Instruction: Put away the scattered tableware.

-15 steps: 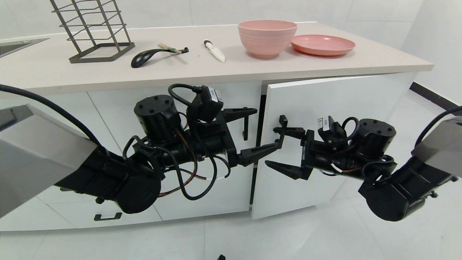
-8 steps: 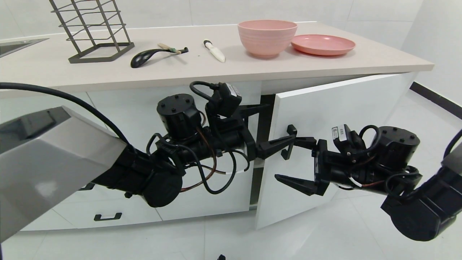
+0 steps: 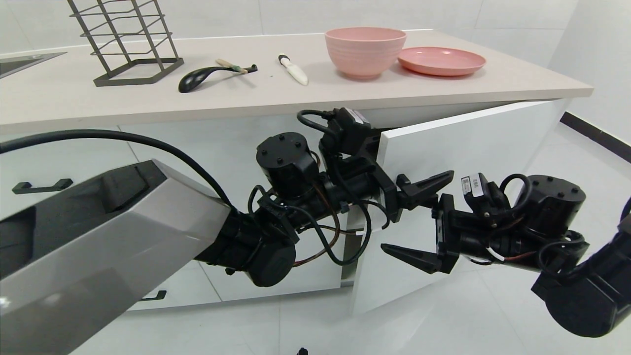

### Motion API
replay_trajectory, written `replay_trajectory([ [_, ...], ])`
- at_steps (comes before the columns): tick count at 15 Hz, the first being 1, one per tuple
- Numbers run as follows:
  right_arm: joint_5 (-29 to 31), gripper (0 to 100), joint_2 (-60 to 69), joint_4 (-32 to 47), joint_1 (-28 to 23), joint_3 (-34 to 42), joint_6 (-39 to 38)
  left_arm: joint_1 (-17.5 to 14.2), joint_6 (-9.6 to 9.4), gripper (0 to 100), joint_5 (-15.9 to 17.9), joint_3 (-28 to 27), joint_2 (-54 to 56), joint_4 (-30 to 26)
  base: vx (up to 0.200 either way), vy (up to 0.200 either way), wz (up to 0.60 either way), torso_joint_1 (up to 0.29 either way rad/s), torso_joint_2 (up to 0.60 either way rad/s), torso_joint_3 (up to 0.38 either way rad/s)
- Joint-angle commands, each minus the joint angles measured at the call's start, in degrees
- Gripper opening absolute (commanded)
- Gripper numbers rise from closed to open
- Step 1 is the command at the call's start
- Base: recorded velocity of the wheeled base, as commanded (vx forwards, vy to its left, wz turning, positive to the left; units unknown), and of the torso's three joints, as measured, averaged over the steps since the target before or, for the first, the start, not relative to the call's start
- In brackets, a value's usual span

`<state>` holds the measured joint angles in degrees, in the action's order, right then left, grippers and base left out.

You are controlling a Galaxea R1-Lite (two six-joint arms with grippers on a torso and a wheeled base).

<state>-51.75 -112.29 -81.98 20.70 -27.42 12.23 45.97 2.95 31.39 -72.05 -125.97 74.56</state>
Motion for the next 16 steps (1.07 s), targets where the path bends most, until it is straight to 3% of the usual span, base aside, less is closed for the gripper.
replay_trajectory([
  [1,0.33,100,-0.04,-0.11,-1.01,-0.01,-0.01,0.96,0.04,100,0.25,-0.11,-0.51,0.15,0.000,0.000,0.00,0.000,0.00,0.000],
  [3,0.42,100,-0.12,-0.02,-2.33,-0.01,-0.01,0.96,0.21,100,0.16,-0.11,-0.51,1.20,0.000,0.000,0.00,0.000,0.00,0.000],
  [5,0.42,100,-0.56,-0.02,-4.44,-0.01,-0.01,0.96,1.53,100,-0.37,-0.11,-0.51,2.26,0.000,0.000,0.00,0.000,0.00,0.000],
  [11,0.68,100,-1.36,0.07,-6.11,0.96,0.96,1.05,1.53,100,-0.72,-0.20,-0.95,2.87,0.000,0.000,0.00,0.000,0.00,0.000],
  [16,6.40,100,7.87,0.60,-5.85,8.70,0.96,1.23,1.53,100,-2.12,-0.38,-1.56,4.37,0.000,0.000,0.00,0.000,0.00,0.000],
])
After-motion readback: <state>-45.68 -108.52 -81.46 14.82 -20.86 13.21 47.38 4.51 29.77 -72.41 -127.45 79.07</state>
